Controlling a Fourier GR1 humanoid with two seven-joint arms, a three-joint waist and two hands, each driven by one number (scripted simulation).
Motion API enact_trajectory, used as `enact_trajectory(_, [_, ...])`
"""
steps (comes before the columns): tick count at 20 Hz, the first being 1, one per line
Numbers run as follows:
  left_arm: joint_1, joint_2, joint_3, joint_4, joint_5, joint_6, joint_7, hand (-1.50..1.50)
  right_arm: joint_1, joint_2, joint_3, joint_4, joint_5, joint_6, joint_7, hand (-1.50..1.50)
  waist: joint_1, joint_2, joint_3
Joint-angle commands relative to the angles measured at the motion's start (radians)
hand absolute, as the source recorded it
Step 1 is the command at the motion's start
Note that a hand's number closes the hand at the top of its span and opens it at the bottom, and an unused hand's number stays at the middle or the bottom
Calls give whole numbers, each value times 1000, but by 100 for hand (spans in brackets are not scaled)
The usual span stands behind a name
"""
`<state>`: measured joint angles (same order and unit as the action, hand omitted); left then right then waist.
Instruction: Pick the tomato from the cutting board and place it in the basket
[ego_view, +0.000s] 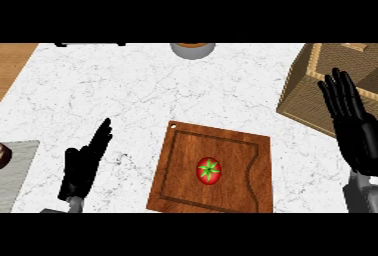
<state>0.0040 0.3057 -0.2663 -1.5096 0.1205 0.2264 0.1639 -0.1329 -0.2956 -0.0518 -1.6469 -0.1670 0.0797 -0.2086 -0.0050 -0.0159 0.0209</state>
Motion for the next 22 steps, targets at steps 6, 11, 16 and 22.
enact_trajectory(6, [75, 5, 68, 124, 84, -43, 62, 0, -244, 287, 216, 11, 18, -199, 183, 150, 55, 23, -24])
enact_trajectory(11, [46, 11, 52, 141, 82, -74, 77, 0, -290, 292, 568, 108, 243, -342, 180, -150, 74, 24, -26])
enact_trajectory(16, [82, 20, 62, 154, 82, -81, 55, 0, -355, 295, 683, 147, 463, -533, 458, -150, 27, 8, -28])
enact_trajectory(22, [116, 31, 93, 125, 100, -61, 79, 0, -509, 114, 658, 168, 747, -391, 804, -150, -31, -17, -32])
